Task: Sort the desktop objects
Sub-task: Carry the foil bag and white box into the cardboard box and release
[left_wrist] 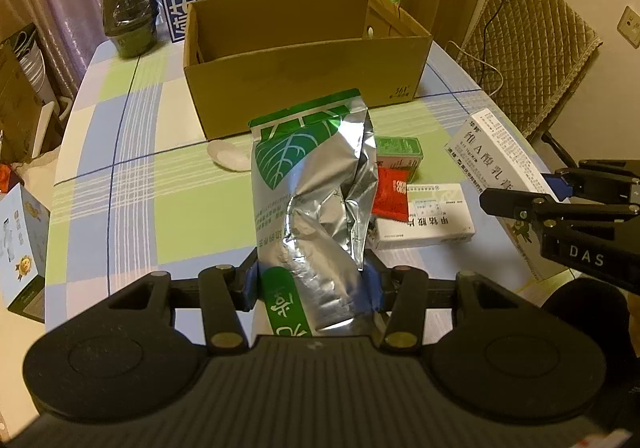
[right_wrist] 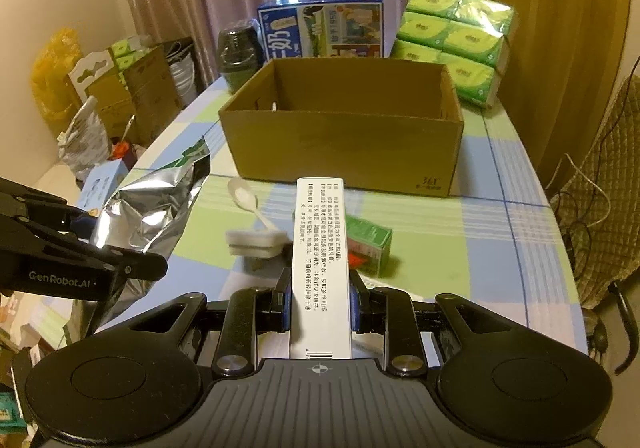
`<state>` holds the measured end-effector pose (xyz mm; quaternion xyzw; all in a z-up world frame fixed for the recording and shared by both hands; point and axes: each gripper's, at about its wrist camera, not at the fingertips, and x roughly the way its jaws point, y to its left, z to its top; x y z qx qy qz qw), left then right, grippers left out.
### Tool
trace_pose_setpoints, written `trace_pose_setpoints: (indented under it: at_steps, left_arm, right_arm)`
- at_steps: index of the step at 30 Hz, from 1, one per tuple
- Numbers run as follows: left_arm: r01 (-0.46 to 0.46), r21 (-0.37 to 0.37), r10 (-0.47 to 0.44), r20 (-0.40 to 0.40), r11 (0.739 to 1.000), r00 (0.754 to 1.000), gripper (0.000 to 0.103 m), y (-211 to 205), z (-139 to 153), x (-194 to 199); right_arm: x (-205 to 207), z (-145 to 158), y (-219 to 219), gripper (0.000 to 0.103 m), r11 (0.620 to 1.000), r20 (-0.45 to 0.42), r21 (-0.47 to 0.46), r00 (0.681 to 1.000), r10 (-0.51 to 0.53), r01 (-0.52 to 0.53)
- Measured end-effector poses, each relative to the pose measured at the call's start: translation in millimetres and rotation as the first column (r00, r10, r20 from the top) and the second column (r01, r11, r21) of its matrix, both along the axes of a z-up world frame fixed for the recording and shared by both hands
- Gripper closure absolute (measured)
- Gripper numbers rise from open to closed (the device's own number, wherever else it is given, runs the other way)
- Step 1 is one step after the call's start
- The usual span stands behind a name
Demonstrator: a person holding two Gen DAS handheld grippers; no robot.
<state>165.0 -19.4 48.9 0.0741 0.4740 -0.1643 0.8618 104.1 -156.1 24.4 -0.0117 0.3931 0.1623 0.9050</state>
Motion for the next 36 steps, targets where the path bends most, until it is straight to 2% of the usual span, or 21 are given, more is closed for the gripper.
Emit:
trace_pose_setpoints:
  at_steps: [9,21,30,36]
  left_arm:
    - [0.038,0.016,-0.038,-0.001,0.999,0.999,0.058,-12,5,22]
    - [0.095,0.040,-0.095,0.013,0.995,0.995,0.058,-28,19,70]
    - [0.112,0.041,-0.113,0.025,0.993,0.993,0.058,-24,38,120]
    - [0.113,0.052,-0.115,0.040,0.992,0.993,0.058,-23,61,171]
  right_arm:
    - [31,14,-6,0.080,1.000,0.003,0.013,1.000,-0.016,0.016]
    - [97,35,-13,0.080,1.000,0.014,-0.008,1.000,-0.012,0.013]
    - [161,59,-9,0.080,1.000,0.005,-0.029,1.000,0.001,-0.001]
    - [210,72,-3,0.080,0.999,0.007,-0.039,1.000,-0.012,0.012]
